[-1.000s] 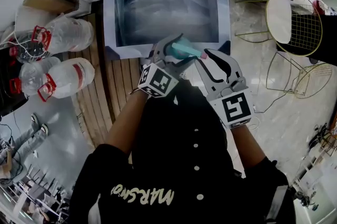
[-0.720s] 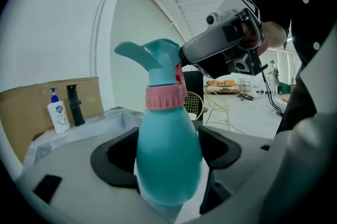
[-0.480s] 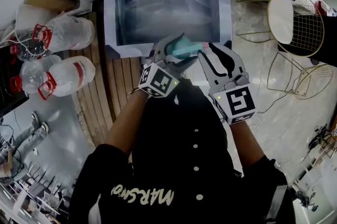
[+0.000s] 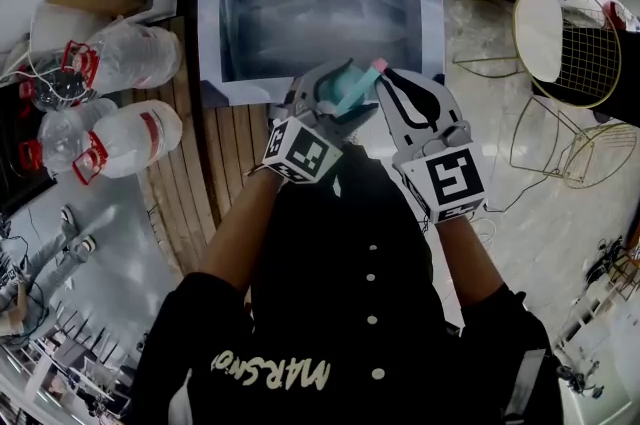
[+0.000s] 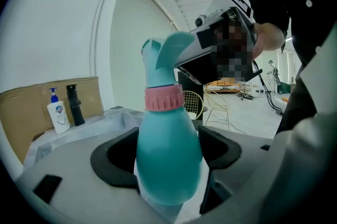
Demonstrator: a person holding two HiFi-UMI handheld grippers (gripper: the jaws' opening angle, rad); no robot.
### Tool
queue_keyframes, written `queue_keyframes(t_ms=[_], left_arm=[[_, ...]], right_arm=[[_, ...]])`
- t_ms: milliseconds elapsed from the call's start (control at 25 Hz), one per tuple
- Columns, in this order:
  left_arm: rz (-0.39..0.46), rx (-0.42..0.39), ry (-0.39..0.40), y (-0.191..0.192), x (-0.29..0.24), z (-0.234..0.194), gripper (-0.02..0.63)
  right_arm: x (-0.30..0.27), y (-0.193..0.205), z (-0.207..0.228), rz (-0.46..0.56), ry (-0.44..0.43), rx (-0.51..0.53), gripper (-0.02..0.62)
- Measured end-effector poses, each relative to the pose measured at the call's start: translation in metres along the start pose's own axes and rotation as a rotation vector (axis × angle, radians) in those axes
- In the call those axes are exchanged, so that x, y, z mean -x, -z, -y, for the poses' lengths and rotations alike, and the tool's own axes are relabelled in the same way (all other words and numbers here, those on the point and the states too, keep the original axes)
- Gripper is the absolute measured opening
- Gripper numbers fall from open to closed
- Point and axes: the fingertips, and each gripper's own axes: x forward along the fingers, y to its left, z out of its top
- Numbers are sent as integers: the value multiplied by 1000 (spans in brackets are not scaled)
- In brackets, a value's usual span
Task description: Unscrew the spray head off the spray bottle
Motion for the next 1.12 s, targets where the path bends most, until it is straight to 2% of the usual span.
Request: queue_keyframes(t_ms=[480,680,800,960,1000,1040,1120], left_arm=[[-6,-6,2,1,-1,1,370],[-5,5,-11,3,-1,1,370],[-3,11,-15,3,1,1,370],[0,21,-21,3,1,2,370],[-1,22,-24,3,1,3,371],[-1,21,-26,3,1,4,370],[0,20,-32,2,0,5,370]], right_arm=[[-13,-1,-2,8,-15,24,14],[3,-14,10,128,68,18,14],[21,-23,7,193,41,-17,14],[36,-28,-7,205,-5,-73,14],[36,-29,-12,199,-5,-78,22],[36,-29,-17,191,-6,-83,72],[32,-29,-29,169,-15,-95,271]])
